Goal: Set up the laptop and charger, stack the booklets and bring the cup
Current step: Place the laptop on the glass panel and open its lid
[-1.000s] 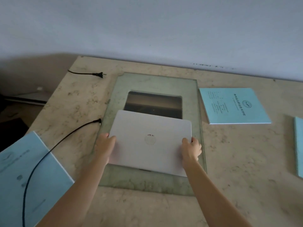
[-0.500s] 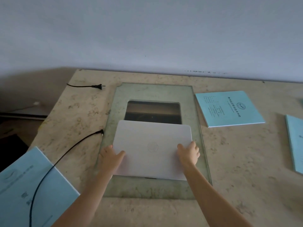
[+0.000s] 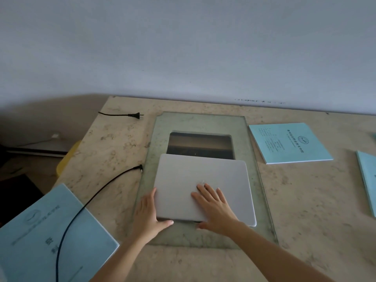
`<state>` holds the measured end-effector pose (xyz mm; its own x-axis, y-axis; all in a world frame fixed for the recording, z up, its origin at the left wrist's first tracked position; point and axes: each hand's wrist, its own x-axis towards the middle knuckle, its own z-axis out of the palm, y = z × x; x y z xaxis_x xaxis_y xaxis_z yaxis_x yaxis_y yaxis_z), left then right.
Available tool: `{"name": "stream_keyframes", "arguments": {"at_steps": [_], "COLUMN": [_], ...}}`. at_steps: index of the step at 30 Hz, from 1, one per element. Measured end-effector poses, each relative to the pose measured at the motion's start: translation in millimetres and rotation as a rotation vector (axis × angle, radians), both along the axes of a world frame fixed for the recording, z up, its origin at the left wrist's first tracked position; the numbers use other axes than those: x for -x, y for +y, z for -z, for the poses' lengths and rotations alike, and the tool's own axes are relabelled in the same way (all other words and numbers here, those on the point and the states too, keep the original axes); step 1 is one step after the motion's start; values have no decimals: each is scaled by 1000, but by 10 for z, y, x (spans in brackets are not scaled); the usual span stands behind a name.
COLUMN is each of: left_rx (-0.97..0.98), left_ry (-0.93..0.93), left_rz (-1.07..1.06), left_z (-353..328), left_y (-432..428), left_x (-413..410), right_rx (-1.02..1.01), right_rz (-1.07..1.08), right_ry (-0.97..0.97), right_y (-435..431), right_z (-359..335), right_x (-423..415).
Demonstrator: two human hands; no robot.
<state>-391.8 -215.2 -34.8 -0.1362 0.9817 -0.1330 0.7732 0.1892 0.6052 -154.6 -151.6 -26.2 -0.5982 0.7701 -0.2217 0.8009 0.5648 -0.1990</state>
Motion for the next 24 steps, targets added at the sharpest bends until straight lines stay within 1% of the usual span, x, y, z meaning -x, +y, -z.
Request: {"name": "stream_keyframes", "arguments": {"at_steps": [4,9,13,17,19,21,24], "left_rx": [-63,-111,-116,-125,-124,-131,-155], "left_ry": [-12,-69,-107,-101,-140,-180,-214], "left_rz": [-23,-76,-106,-97,-127,-143,-152], "left_z": [38,113,142,162,152,139,143], "left_y": [-32,-43,-48,-61,-67,-61,-53], "left_x": [-16,8,-1,-8,-12,-14,-7], "right_rx": [-19,-10,-9,-18,-22,-23,-12], "right_rz": [-13,-18,-16,-26,-29,-29,0], "right_ry": [-20,-70,-89,-116,-126,-122,-59], "right_y": [3,24,3,-14,-35,-48,-44], "right_z": [14,-24,-43,-73,-89,-115,-179], "right_x": [10,46,59,57,50,43,37]}}
